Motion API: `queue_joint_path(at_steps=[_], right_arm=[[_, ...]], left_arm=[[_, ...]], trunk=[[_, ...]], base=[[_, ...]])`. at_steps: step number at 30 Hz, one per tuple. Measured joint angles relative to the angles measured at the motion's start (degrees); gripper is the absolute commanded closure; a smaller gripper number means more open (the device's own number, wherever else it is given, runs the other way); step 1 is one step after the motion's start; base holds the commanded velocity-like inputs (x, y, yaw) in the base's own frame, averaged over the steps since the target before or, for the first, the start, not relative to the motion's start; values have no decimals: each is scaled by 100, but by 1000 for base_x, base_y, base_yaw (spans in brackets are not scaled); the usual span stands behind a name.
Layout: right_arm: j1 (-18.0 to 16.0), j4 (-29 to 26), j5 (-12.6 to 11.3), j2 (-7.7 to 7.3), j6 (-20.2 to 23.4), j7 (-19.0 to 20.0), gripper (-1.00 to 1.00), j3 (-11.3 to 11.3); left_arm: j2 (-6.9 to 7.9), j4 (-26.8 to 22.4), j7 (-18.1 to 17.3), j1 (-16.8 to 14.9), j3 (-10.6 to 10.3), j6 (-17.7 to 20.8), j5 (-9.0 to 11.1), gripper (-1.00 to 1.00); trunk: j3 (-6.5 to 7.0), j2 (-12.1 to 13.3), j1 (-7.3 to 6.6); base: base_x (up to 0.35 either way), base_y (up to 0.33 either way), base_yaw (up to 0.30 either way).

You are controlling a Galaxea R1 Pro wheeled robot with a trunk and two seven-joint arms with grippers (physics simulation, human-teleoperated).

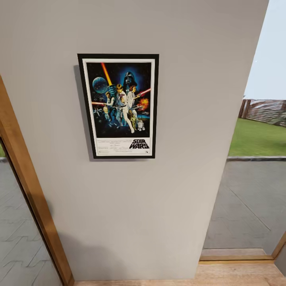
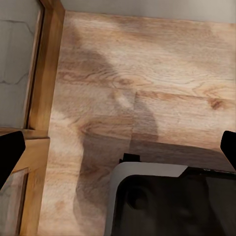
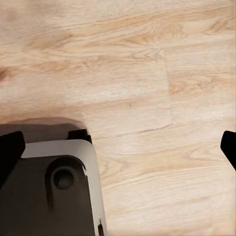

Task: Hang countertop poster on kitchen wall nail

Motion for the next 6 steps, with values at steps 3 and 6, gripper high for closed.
queue_joint_path(at_steps=[3, 6], right_arm=[[0, 0, -1, 2, -1, -4, -100, -1], [0, 0, -1, 4, -1, -7, -100, -2]], left_arm=[[0, 0, 0, -1, 0, 0, 0, -100], [0, 0, 0, -2, 0, 0, 0, -100]], trunk=[[0, 0, 0], [0, 0, 0]], base=[[0, 0, 0], [0, 0, 0]])
